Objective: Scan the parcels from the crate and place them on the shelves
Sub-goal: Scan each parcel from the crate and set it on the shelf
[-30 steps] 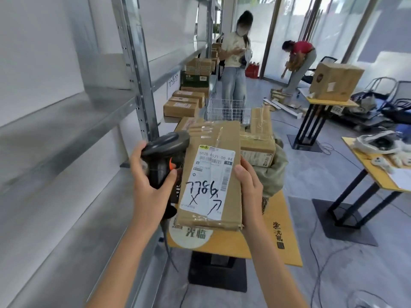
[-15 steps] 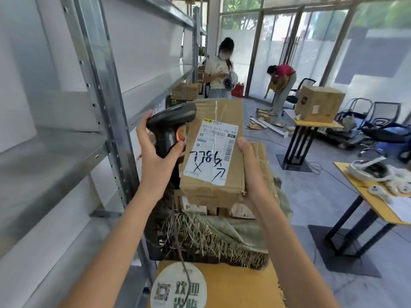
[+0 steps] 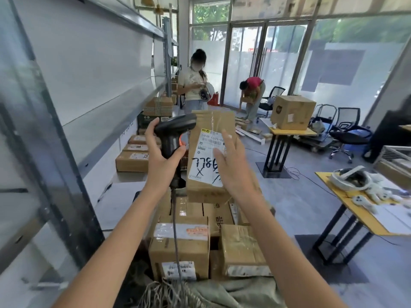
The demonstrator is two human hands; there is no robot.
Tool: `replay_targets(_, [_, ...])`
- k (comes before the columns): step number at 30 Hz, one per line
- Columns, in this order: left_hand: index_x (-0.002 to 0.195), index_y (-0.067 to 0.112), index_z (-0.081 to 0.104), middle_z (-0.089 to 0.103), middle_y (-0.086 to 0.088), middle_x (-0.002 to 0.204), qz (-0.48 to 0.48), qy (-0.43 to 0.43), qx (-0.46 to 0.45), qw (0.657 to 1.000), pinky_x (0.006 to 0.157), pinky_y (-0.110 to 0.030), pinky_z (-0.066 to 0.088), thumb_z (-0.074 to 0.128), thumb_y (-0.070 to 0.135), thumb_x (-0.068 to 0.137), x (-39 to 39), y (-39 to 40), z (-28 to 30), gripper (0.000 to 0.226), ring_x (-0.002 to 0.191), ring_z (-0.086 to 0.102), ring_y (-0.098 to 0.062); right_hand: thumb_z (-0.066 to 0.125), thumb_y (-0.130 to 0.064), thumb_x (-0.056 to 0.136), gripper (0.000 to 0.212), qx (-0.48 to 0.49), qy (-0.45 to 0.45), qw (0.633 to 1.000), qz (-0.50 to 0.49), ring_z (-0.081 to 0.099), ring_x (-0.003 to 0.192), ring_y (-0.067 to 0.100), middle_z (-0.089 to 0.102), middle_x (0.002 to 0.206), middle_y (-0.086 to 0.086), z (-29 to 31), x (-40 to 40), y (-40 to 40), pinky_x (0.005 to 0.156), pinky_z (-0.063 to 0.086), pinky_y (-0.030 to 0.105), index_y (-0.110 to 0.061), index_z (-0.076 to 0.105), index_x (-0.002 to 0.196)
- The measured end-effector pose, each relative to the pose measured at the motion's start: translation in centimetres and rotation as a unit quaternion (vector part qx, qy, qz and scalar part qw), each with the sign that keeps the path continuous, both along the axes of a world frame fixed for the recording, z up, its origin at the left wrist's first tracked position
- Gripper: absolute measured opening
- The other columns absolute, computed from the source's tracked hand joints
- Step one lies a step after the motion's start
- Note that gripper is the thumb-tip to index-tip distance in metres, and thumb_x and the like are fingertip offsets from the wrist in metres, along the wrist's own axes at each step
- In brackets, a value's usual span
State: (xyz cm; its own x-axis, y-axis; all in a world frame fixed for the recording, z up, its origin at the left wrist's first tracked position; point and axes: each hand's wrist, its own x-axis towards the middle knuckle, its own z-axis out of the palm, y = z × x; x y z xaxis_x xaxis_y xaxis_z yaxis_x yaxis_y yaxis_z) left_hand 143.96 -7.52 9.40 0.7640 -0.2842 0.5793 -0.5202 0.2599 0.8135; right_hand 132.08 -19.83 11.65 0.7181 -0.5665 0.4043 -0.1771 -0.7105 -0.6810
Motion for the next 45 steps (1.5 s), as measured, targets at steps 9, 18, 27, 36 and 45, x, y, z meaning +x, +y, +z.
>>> replay_targets(9, [0.152,0.026,0.029,0.04,0.024,0.137,0.009,0.052,0.027,0.998,0.092,0.003,0.038,0.07,-0.003,0.092,3.2,-3.4,-2.6,0.078,0.115,0.044,0.029,0.045,-0.096,0.064,0.126,-0.159,0.178,0.967,-0.093,0.021,0.148,0.043,-0.002,0.165,0.022,-2.0,4.6,-2.1,0.114,0.031,0.053,-0.022,0.007,0.16])
replay_targets(18, [0.155,0.03,0.026,0.038,0.031,0.135,0.016,0.083,0.05,0.995,0.097,-0.007,0.041,0.071,0.002,0.092,4.2,-3.8,-4.2,0.083,0.116,0.041,0.03,0.052,-0.081,0.074,0.113,-0.185,0.165,0.965,-0.087,0.037,0.129,0.046,-0.002,0.168,0.004,-5.5,7.2,-3.0,0.102,0.037,0.051,-0.023,0.007,0.16])
replay_targets(27, [0.145,0.045,0.029,0.044,-0.003,0.153,-0.021,0.117,-0.004,0.993,0.084,-0.024,0.06,0.066,-0.003,0.096,2.9,-0.4,-4.4,0.078,0.106,0.075,-0.026,0.053,-0.074,0.079,0.101,-0.115,0.217,0.963,-0.106,0.035,0.132,0.049,0.003,0.169,0.0,-9.2,6.7,-4.2,0.105,0.035,0.052,-0.027,0.016,0.159])
replay_targets(36, [0.135,0.054,0.036,0.039,-0.006,0.158,-0.035,0.164,-0.006,0.986,0.086,-0.032,0.062,0.066,-0.004,0.095,1.3,1.5,-6.2,0.076,0.12,0.067,-0.039,0.052,-0.079,0.079,0.101,-0.115,0.26,0.952,-0.113,0.042,0.123,0.046,0.011,0.168,0.005,-9.4,5.9,-4.7,0.097,0.037,0.049,-0.024,0.023,0.158])
replay_targets(45, [0.147,0.046,0.032,0.062,0.029,0.131,-0.047,0.156,0.044,0.986,0.108,-0.062,0.044,0.07,0.004,0.094,0.7,1.7,-7.2,0.078,0.101,0.077,-0.022,0.046,-0.081,0.082,0.1,-0.105,0.323,0.935,-0.103,0.031,0.136,0.05,0.011,0.167,0.011,-10.0,5.4,-4.8,0.109,0.029,0.055,-0.021,0.022,0.158])
